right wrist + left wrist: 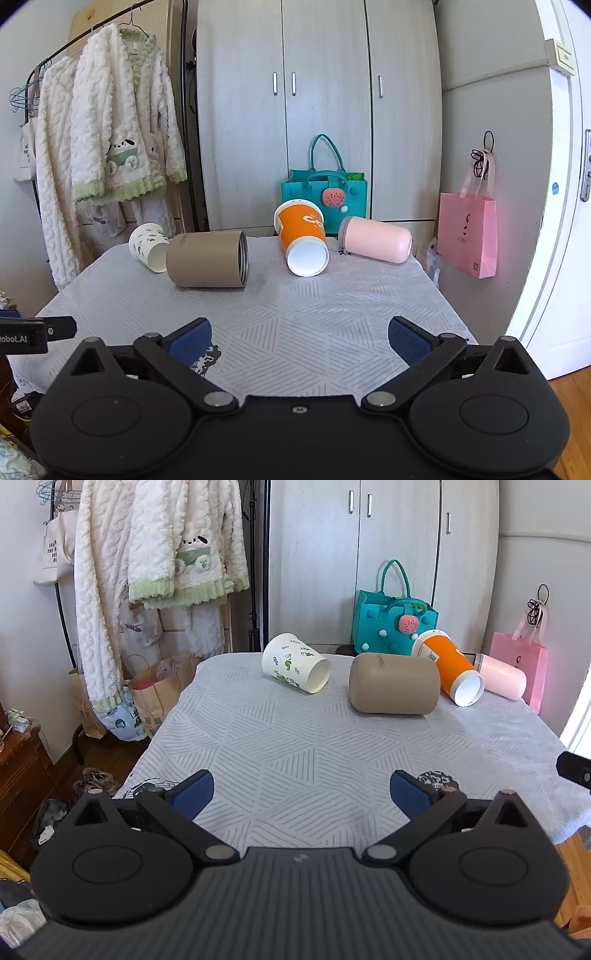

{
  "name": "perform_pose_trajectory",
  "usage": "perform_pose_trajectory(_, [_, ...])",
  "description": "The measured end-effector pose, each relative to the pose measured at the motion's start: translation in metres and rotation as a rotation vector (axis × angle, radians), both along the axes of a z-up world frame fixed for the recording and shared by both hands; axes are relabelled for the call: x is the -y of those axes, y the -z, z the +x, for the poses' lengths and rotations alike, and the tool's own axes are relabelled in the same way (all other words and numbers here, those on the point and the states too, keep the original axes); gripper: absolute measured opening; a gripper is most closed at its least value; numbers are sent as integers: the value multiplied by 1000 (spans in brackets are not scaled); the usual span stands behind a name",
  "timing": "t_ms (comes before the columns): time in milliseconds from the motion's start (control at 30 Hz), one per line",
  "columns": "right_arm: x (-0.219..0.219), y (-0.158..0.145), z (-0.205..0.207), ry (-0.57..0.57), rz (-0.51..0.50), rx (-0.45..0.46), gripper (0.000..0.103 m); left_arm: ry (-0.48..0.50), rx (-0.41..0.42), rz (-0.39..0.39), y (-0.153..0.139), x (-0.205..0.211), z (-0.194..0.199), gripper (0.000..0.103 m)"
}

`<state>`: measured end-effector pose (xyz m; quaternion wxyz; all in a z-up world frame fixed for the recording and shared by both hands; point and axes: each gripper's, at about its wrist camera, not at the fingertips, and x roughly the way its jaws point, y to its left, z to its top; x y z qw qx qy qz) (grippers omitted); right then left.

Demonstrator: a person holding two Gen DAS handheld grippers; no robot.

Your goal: Flip cup upright

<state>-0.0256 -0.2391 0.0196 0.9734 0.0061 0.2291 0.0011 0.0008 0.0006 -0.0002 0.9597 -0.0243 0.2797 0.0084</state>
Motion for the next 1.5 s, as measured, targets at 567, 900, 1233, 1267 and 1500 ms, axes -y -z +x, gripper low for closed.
perform_pose_trajectory(567, [3,2,2,31,16,-11,103,13,48,16,1,1,-5,103])
perform_pose_trajectory(900, [4,6,5,46,0,-25,103,26,61,4,3,1,-10,103])
perform_pose_trajectory(1233, [3,9,6,55,-6,-36,103,29,88,21,-3,4,-17,103])
perform_pose_trajectory(1267, [3,9,6,55,-5,-37,103,30,89,23,-3,5,-17,103])
perform_pose_trajectory(1500, [3,9,5,36,17,-43,103,60,108,-16,-3,3,-19,103])
